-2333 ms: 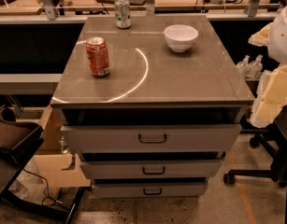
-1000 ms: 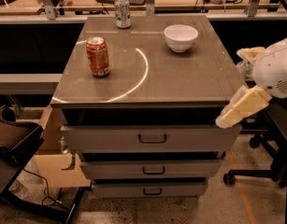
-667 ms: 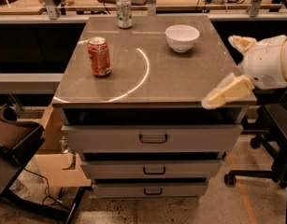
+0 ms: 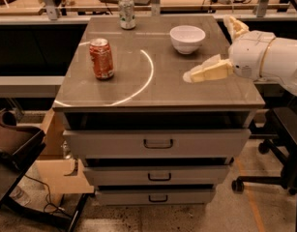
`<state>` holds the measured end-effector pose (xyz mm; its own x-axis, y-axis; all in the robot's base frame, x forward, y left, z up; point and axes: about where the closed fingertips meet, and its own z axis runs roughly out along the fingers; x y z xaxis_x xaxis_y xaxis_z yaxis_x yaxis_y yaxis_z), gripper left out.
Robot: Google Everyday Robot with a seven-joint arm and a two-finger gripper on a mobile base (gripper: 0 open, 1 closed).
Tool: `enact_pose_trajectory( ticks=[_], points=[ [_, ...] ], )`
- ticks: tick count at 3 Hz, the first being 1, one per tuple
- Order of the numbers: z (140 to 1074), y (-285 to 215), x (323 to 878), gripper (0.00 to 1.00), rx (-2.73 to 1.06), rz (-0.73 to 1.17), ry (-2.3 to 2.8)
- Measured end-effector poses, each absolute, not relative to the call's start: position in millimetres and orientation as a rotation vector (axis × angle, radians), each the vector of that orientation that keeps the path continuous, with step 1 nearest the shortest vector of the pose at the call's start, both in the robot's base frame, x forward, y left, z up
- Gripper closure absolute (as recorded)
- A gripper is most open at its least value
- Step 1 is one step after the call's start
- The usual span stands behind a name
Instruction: Pick coke can
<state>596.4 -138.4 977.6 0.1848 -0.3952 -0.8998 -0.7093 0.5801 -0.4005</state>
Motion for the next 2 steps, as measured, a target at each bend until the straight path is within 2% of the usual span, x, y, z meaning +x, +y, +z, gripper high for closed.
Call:
enact_pose_trajectory(
  ticks=[1,2],
  points=[
    [977.6,-136.9,596.6,0.00,-1.012,0.287,1.434],
    [973.1,-107.4,613.9,0.00,-1.036,0.373,1.442]
  ],
)
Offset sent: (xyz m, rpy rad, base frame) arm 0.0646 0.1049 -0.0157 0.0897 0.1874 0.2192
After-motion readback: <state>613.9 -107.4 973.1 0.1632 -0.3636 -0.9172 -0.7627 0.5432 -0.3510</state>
